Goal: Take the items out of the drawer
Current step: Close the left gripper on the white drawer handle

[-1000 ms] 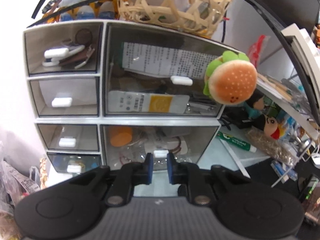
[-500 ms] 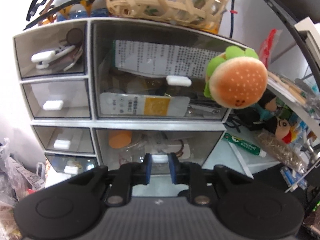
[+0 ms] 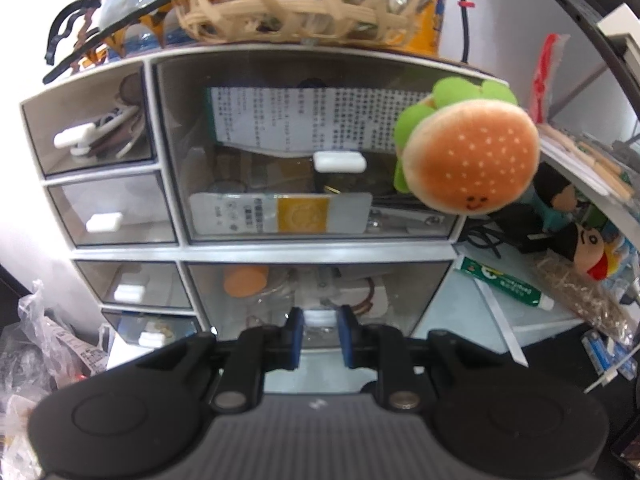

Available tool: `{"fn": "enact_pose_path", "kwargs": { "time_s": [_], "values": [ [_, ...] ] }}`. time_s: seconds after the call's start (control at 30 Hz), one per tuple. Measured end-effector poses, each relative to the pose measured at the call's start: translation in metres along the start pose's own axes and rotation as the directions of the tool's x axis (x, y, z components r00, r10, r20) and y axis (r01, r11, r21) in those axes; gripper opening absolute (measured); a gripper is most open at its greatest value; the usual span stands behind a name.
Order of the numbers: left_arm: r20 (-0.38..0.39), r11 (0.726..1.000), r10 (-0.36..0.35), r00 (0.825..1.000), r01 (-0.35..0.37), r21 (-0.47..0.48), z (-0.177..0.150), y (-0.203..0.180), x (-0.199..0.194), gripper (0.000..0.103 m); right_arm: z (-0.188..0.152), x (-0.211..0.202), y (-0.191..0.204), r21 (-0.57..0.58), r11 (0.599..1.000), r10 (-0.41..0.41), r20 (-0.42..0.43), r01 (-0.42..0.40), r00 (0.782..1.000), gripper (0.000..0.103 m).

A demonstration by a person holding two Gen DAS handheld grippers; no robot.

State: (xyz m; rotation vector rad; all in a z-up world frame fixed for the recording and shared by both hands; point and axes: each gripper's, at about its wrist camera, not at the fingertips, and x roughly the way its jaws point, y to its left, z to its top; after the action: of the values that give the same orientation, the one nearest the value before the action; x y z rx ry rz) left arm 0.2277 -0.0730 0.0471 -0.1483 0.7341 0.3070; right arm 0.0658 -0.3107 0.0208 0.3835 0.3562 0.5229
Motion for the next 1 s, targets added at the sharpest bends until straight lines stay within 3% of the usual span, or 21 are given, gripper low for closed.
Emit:
{"fn": "enact_pose_path", "kwargs": {
  "time_s": [0.33, 1.0],
  "values": [
    [0.001, 0.998, 0.048, 0.999, -0.048, 0.049, 0.0, -0.019, -0.002, 0.019, 0.001, -0.009, -0.007, 0.026, 0.999, 0.02, 0.009, -0.021, 1.0, 0.103],
    [-0.002, 0.999, -0.006, 1.0, 0.006, 0.05, -0.009, 0.011, -0.02, 0.018, 0.001, -0.002, -0.011, 0.029, 1.0, 0.003, -0.002, -0.003, 1.0, 0.103]
  ]
}}
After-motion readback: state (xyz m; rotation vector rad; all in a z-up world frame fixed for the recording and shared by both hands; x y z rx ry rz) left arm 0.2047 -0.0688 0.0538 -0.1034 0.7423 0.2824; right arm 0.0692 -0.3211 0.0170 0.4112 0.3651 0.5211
